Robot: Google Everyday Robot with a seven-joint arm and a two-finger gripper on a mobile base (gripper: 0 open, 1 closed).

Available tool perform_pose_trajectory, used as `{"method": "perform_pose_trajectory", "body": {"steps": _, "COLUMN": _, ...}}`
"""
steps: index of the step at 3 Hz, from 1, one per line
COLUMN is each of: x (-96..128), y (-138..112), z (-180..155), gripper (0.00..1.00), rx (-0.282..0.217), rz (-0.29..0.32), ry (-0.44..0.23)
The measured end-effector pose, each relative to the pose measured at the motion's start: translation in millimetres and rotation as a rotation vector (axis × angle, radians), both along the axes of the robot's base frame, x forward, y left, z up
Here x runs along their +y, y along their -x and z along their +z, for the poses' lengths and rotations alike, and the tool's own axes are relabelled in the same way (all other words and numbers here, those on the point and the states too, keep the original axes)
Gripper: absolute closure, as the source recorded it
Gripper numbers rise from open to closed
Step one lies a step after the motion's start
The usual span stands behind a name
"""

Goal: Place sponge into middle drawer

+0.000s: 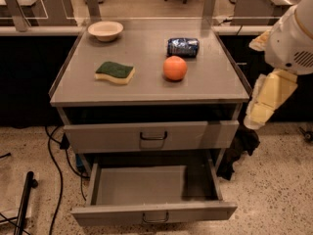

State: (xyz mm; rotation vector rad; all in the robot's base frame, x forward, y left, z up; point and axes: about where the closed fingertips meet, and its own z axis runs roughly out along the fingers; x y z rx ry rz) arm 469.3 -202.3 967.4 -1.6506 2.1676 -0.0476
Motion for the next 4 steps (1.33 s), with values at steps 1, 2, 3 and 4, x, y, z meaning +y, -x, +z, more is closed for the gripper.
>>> {"method": "perform_pose_trajectory", "body": {"steps": 1, "x": 16.6, "y": -25.2, "z": -9.6, "gripper": 0.00, "rx": -0.030, "rz": -0.001, "ry": -0.058}}
{"method": "perform_pose_trajectory", "body": {"steps": 2, "x": 56.1, "y": -60.9, "z": -26.4, "gripper": 0.00, "rx": -0.062, "rz": 0.013, "ry": -0.170}}
{"method": "perform_pose_trajectory", "body": {"steps": 3, "x": 95.1, "y": -88.5, "z": -32.7, "gripper": 0.00, "rx": -0.120, "rz": 0.071, "ry": -0.249}}
{"method": "perform_pose_trajectory", "body": {"steps": 4, "x": 95.2, "y": -88.6, "z": -32.7, "gripper": 0.00, "rx": -0.120, "rz": 0.071, "ry": -0.249}}
